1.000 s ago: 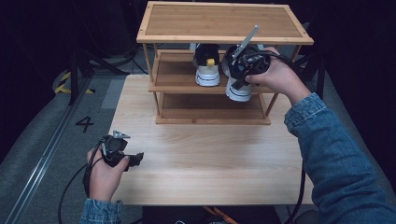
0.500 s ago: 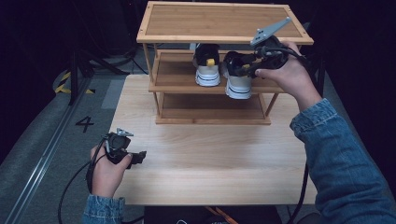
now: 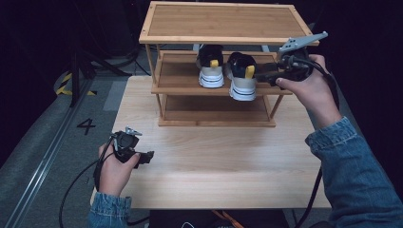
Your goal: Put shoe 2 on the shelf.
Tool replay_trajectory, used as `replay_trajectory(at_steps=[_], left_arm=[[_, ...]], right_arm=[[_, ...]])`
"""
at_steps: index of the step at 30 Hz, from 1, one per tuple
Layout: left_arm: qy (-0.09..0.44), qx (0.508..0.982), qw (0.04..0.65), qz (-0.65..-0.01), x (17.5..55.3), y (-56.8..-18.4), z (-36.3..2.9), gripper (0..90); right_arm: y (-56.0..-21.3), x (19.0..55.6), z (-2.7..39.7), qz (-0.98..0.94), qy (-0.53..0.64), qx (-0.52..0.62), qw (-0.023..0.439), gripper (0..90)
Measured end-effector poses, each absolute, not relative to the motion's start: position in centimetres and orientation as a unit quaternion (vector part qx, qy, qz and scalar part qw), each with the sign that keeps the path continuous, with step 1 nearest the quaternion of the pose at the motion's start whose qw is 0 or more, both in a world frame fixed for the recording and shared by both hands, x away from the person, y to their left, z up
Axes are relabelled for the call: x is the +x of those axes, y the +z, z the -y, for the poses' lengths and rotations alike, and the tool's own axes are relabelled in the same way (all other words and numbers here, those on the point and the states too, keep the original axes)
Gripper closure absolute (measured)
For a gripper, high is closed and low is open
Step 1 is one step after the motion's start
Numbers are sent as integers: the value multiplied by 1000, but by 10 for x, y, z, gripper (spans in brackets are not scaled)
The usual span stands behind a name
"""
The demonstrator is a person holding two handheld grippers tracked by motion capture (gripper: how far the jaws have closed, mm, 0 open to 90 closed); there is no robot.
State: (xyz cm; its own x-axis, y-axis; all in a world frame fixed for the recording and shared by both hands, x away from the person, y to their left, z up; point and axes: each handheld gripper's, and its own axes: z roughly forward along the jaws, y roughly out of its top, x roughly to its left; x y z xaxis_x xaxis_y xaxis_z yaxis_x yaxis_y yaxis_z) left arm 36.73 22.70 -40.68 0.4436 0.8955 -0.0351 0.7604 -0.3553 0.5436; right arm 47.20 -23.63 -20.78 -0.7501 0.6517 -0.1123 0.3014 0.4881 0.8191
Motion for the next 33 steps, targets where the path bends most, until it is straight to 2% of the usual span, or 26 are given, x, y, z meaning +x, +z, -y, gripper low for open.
replay_trajectory(at_steps=[4, 14, 33], left_arm=[[131, 817, 248, -503, 371, -408, -222, 200], [124, 822, 246, -499, 374, -409, -218, 202], [124, 818, 244, -505, 371, -411, -223, 203]], right_arm=[[-221, 467, 241, -829, 419, 303, 214, 483], [-254, 468, 230, -836, 406, 315, 192, 495], [-265, 500, 214, -829, 400, 328, 210, 539]])
